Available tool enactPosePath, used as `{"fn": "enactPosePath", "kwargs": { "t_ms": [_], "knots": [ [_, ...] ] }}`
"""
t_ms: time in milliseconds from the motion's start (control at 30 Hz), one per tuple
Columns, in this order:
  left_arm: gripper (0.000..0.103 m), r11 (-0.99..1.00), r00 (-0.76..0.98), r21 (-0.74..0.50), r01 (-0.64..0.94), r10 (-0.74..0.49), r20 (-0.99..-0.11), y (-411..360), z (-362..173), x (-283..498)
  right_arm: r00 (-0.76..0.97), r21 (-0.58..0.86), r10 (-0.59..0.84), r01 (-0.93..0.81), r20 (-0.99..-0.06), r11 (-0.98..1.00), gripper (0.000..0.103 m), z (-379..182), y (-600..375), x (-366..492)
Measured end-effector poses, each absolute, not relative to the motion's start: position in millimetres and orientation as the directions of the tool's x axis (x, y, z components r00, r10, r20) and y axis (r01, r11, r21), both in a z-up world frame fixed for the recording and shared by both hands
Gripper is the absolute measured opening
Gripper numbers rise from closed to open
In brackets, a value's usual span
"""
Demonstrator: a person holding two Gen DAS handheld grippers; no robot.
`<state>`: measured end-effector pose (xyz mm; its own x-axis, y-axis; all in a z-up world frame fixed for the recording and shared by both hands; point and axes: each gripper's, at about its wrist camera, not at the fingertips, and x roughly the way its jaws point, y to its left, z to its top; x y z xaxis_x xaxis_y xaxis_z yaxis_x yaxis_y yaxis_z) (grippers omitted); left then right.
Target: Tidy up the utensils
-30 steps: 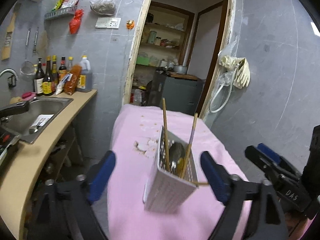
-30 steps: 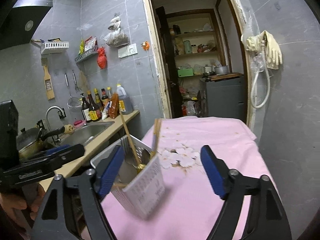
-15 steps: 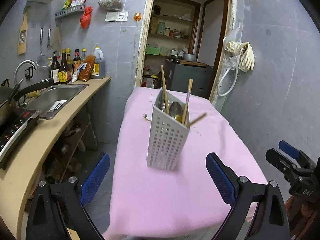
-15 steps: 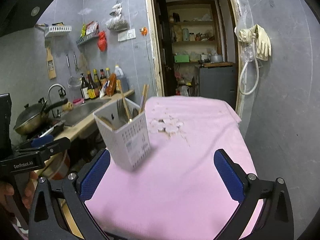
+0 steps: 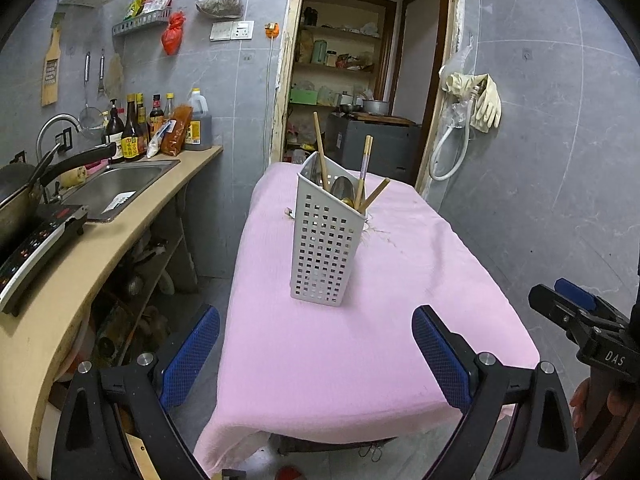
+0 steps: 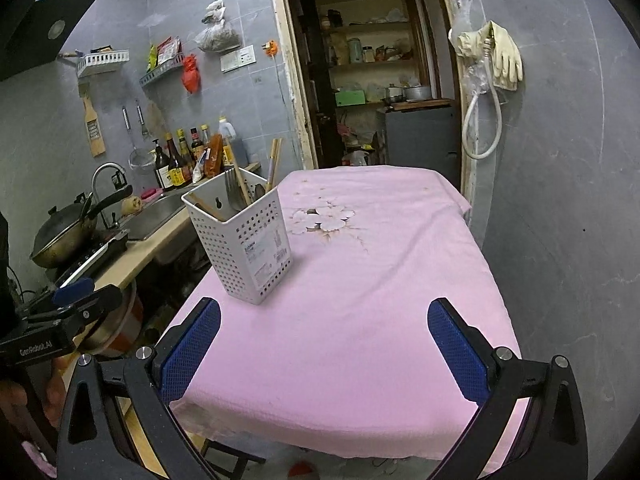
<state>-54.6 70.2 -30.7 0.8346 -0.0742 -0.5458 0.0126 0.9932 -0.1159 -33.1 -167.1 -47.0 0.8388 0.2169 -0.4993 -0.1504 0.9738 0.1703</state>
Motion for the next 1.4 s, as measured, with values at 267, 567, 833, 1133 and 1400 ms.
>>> {"fn": "enactPosePath", "kwargs": {
  "t_ms": [267, 567, 833, 1133, 1400],
  "knots": [
    [0.097, 0.993, 0.837, -0.12, 0.023, -0.084, -0.54, 65.2, -29.6, -56.2, 0.841, 0.169, 0.217, -0.151, -0.496, 0.974, 0.102, -46.9, -169.6, -35.2],
    [0.097, 0.992, 0.839, -0.123, 0.026, -0.089, -0.537, 63.2, -29.1, -55.8, 0.844, 0.163, 0.215, -0.154, -0.491, 0.975, 0.102, -44.4, -168.7, -36.5],
    [0.097, 0.992, 0.84, -0.125, 0.025, -0.088, -0.536, 62.5, -28.4, -55.9, 0.846, 0.159, 0.217, -0.159, -0.487, 0.974, 0.102, -41.7, -168.0, -35.8],
    [0.097, 0.992, 0.841, -0.127, 0.024, -0.088, -0.534, 63.8, -26.4, -55.6, 0.846, 0.158, 0.218, -0.16, -0.487, 0.974, 0.102, -41.7, -167.7, -35.6],
    [0.097, 0.991, 0.842, -0.129, 0.024, -0.089, -0.532, 64.2, -25.0, -54.6, 0.846, 0.158, 0.218, -0.16, -0.487, 0.974, 0.102, -41.4, -167.1, -35.6]
  ]
}}
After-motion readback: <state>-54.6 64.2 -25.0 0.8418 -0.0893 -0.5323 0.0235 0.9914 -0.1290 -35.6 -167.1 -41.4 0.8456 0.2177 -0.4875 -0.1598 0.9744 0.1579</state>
